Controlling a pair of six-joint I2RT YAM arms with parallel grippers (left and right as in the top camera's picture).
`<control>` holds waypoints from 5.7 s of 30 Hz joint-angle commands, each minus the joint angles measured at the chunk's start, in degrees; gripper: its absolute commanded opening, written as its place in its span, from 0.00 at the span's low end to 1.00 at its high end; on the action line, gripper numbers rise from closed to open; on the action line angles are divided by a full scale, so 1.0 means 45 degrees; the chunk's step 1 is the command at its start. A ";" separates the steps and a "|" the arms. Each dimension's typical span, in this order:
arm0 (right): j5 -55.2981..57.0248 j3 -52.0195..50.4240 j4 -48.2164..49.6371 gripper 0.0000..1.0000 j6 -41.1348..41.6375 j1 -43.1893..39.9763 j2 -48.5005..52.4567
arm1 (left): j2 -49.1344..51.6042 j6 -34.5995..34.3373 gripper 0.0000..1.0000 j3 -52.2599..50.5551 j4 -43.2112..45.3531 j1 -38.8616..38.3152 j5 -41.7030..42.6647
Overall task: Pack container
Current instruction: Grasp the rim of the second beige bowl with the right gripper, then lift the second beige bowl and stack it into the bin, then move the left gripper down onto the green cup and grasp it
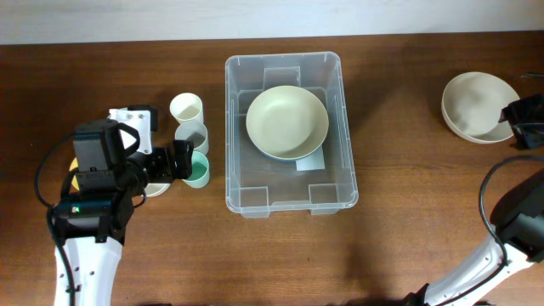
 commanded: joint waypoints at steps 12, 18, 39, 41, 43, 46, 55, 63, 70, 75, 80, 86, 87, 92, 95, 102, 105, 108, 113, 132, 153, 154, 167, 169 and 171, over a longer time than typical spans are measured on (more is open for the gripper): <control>-0.0117 -0.0078 0.1409 0.53 0.0107 0.0204 0.2229 | 0.0029 0.0107 0.99 0.0340 0.0034 -0.0039 0.0189; -0.0112 -0.0078 0.2137 0.53 0.0107 0.0461 0.2934 | 0.0029 0.0107 0.99 0.0345 0.0034 -0.0039 0.0194; -0.0121 -0.0078 0.2220 0.04 0.0107 0.0622 0.3575 | 0.0029 0.0102 0.99 0.0345 0.0044 -0.0039 0.0199; -0.0121 -0.0078 0.2132 0.04 0.0107 0.0622 0.3575 | 0.0029 0.0102 0.99 0.0345 0.0044 -0.0039 0.0199; -0.0136 -0.0073 0.2030 0.04 0.0107 0.0622 0.3570 | 0.0029 0.0102 0.99 0.0345 0.0044 -0.0039 0.0199; -0.0442 -0.0068 0.1875 0.04 0.0092 0.0622 0.3521 | 0.0029 0.0102 0.99 0.0345 0.0044 -0.0039 0.0194; -0.0588 0.0243 0.1171 0.04 -0.1180 0.1112 0.1350 | 0.0029 0.0102 0.99 0.0345 0.0044 -0.0039 0.0194; -0.0544 0.0432 0.0185 0.04 -0.2608 0.3322 -0.2939 | 0.0029 0.0102 0.99 0.0345 0.0039 -0.0039 0.0194; -0.0549 0.0432 0.0238 0.04 -0.3531 0.6771 -0.5144 | 0.0029 0.0102 0.99 0.0345 0.0034 -0.0039 0.0194; -0.0272 0.0379 -0.0015 0.04 -0.4061 0.9228 -0.4813 | 0.0029 0.0102 0.99 0.0345 0.0034 -0.0039 0.0194; 0.0233 0.0296 0.0005 0.04 -0.4061 1.1026 -0.3837 | 0.0029 0.0102 0.99 0.0345 0.0024 -0.0039 0.0194; 0.0272 0.0282 0.0554 0.04 -0.4153 1.1774 -0.2069 | 0.0029 0.0107 0.99 0.0345 0.0029 -0.0039 0.0194; 0.0272 0.0282 0.0733 0.04 -0.4163 1.1769 -0.1763 | 0.0029 0.0107 0.99 0.0340 0.0024 -0.0039 0.0194; 0.0228 0.0282 0.0899 0.07 -0.4299 1.1764 -0.1073 | 0.0029 0.0107 0.99 0.0345 0.0024 -0.0039 0.0194; 0.0223 0.0282 0.1001 0.28 -0.4498 1.1764 -0.0996 | 0.0029 0.0102 0.99 0.0345 0.0024 -0.0039 0.0194; 0.0233 0.0627 0.0835 0.29 -0.4609 1.1264 -0.1418 | 0.0029 0.0107 1.00 0.0345 -0.0010 -0.0039 0.0194; 0.0685 0.1345 0.0423 0.29 -0.4197 1.0574 -0.2283 | 0.0029 0.0107 1.00 0.0340 -0.0005 -0.0039 0.0189; 0.1957 0.1870 -0.0709 0.31 -0.3172 0.9112 -0.3473 | 0.0029 0.0107 1.00 0.0345 0.0034 -0.0039 0.0189; 0.1763 0.1860 -0.2871 0.32 -0.2074 0.5751 -0.4075 | 0.0029 0.0107 1.00 0.0350 0.0039 -0.0044 0.0199; 0.2720 -0.2667 -0.4789 0.25 -0.3002 0.4129 -0.7349 | 0.4235 -0.0661 0.99 0.4090 -0.2992 -0.2210 -0.1787; 0.3152 -0.5323 -0.3415 0.29 -0.3274 0.6275 -0.9622 | 0.5736 -0.0646 0.99 0.4080 -0.4255 -0.1899 -0.4250; 0.3152 -0.5435 -0.3347 0.29 -0.3288 0.6275 -0.9622 | 0.5916 -0.0646 1.00 0.4075 -0.4260 -0.1894 -0.4250; 0.3162 -0.5508 -0.3162 0.29 -0.3395 0.6266 -0.9622 | 0.8174 -0.0651 0.99 0.4007 -0.4245 -0.1894 -0.3813; 0.3162 -0.5508 -0.3147 0.30 -0.3580 0.6266 -0.9617 | 0.8310 -0.0651 0.99 0.4007 -0.4240 -0.1894 -0.3818; 0.3157 -0.5508 -0.3133 0.29 -0.3580 0.6266 -0.9622 | 0.8422 -0.0651 0.99 0.4002 -0.4240 -0.1894 -0.3823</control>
